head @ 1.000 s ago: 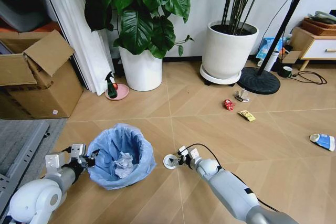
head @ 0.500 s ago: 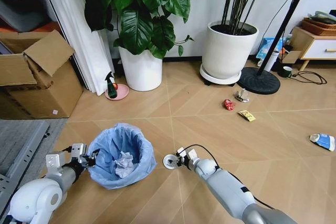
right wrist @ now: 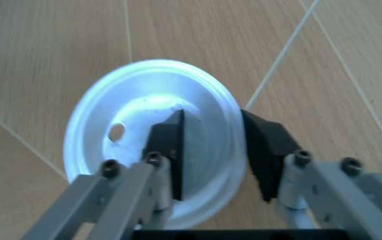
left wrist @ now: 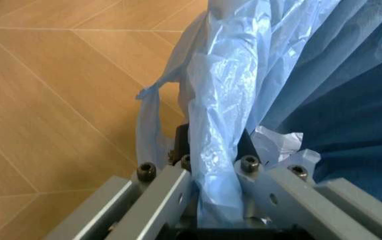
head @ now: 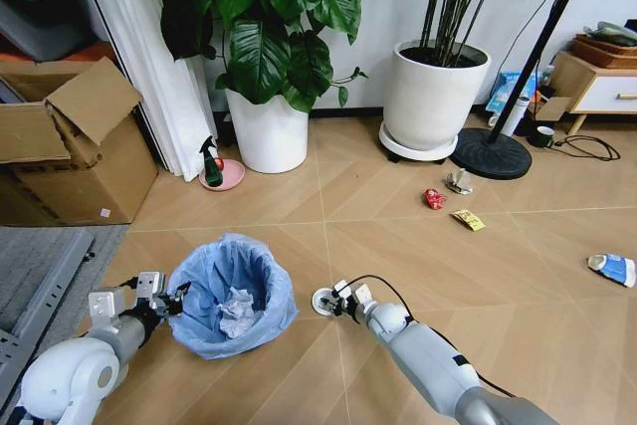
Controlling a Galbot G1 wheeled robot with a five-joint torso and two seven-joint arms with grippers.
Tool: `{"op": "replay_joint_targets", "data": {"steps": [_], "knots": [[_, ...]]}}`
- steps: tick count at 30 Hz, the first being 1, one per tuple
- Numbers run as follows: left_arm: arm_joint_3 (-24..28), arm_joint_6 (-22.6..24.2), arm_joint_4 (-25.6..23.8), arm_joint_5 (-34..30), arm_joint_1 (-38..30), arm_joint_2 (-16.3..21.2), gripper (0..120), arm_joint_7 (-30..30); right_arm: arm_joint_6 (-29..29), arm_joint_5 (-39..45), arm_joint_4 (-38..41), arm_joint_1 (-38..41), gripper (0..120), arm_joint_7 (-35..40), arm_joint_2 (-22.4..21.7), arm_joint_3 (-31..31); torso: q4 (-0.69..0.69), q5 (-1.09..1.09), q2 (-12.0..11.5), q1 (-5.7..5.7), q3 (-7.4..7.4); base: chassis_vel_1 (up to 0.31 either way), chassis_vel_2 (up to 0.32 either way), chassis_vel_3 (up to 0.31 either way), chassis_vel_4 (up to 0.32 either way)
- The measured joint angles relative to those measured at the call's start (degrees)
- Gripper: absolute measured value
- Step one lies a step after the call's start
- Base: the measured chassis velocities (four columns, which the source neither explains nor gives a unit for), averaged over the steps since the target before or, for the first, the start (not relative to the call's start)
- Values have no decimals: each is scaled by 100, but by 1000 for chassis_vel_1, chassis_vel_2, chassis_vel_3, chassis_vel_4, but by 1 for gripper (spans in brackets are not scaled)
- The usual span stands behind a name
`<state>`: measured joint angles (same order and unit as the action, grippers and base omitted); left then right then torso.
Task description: Pick up the trash bin and place the garbage on the floor into it.
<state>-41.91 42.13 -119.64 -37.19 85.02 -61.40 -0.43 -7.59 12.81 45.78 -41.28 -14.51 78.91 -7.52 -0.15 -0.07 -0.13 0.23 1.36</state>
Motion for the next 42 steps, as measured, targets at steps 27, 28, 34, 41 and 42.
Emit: {"op": "replay_joint_targets", "data": {"steps": [27,28,34,41,42], "knots": [[40,0,6,36,16,-12,0,16,-52,153,252,-200,0,-1,-106,228,2,3,-1,1,3,0,0,0,0],[41,0,6,37,16,-16,0,17,-72,183,285,-202,0,7,-109,285,1,2,-1,1,4,0,0,0,0],[42,0,8,74,14,-29,0,44,-186,647,905,-148,0,53,-287,655,2,2,-1,2,2,0,0,0,0],[42,0,9,81,16,-34,0,46,-220,987,1761,-161,0,137,-510,918,1,2,-2,1,2,0,0,0,0],[42,0,12,82,16,-31,0,46,-218,1046,1949,-114,0,140,-545,964,0,2,-2,1,2,0,0,0,0]]}}
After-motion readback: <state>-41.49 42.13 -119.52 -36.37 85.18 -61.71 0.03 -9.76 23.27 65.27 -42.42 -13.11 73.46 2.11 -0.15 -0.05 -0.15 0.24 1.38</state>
